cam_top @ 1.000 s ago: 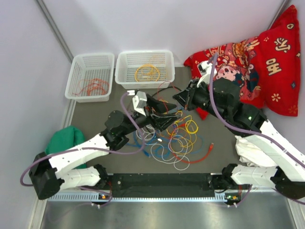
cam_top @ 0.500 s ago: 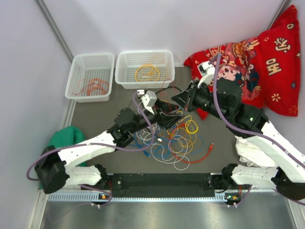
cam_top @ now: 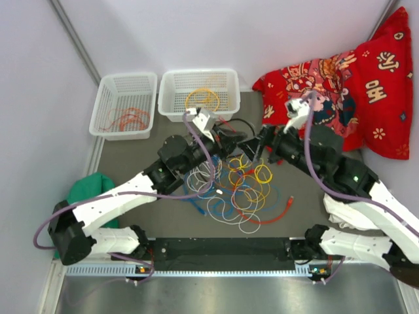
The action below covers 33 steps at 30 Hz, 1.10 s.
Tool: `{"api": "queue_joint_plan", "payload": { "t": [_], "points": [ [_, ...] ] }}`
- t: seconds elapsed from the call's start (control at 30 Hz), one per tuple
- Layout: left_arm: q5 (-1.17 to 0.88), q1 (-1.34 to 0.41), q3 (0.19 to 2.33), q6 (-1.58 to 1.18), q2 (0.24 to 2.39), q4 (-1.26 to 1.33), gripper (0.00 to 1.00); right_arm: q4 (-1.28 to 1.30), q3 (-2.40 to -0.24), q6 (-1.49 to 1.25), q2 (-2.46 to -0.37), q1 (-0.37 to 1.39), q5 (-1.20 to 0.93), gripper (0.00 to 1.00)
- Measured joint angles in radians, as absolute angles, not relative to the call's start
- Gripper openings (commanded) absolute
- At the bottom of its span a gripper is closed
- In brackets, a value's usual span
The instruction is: Untangle the cables
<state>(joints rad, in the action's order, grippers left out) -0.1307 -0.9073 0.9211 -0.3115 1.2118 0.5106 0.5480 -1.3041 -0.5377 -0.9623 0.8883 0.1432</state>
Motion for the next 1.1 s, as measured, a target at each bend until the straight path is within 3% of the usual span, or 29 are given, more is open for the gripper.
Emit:
{"api": "queue_joint_plan", "payload": {
  "t": [0.27,0.47,0.93,1.03,1.1],
  "points": [
    [0.021,-0.851,1.353,-0.284,1.204,0.179,0.0,0.498,-1.095,-0.504,-0.718,0.888,0.28,0.99],
    [0.035,-0.851,1.604,-0.281,1.232,0.069,0.0,0.411,-0.952,-0.499,-0.719,0.888,0.239,0.98],
    [0.016,-0.851,1.628,-0.304,1.285,-0.069,0.0,0.175,-0.999,-0.455,-0.873,0.888,0.196,0.96],
    [0.007,-0.851,1.628,-0.311,1.285,-0.072,0.0,0.137,-1.014,-0.446,-0.921,0.888,0.218,0.94],
    [-0.004,-0.851,1.628,-0.315,1.285,-0.073,0.0,0.12,-1.017,-0.44,-0.965,0.888,0.258,0.85]
  ]
}}
